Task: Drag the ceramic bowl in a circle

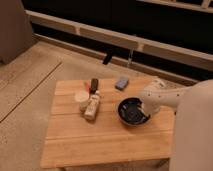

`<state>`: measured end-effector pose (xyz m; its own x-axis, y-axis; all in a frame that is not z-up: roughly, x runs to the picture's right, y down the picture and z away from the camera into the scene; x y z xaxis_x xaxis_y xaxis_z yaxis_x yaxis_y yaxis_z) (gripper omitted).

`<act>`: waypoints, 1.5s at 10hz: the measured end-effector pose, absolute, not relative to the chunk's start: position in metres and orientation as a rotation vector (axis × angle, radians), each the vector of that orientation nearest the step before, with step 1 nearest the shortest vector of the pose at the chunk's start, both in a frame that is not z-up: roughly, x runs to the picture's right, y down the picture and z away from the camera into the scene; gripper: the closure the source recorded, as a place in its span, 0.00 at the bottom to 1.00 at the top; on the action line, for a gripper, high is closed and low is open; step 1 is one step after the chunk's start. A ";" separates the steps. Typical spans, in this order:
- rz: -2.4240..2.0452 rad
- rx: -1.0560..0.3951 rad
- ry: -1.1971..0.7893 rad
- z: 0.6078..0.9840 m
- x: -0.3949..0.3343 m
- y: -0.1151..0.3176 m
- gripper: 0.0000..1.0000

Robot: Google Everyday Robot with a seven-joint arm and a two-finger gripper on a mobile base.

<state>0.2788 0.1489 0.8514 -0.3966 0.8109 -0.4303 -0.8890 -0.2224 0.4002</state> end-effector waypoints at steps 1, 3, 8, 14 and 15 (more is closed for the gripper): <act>1.842 -0.133 0.744 0.861 0.289 0.138 1.00; 1.826 -0.121 0.758 0.874 0.290 0.123 1.00; 1.744 -0.191 0.687 0.915 0.221 0.082 1.00; 1.692 -0.386 0.516 0.898 0.124 0.103 1.00; 1.687 -0.399 0.496 0.889 0.120 0.109 1.00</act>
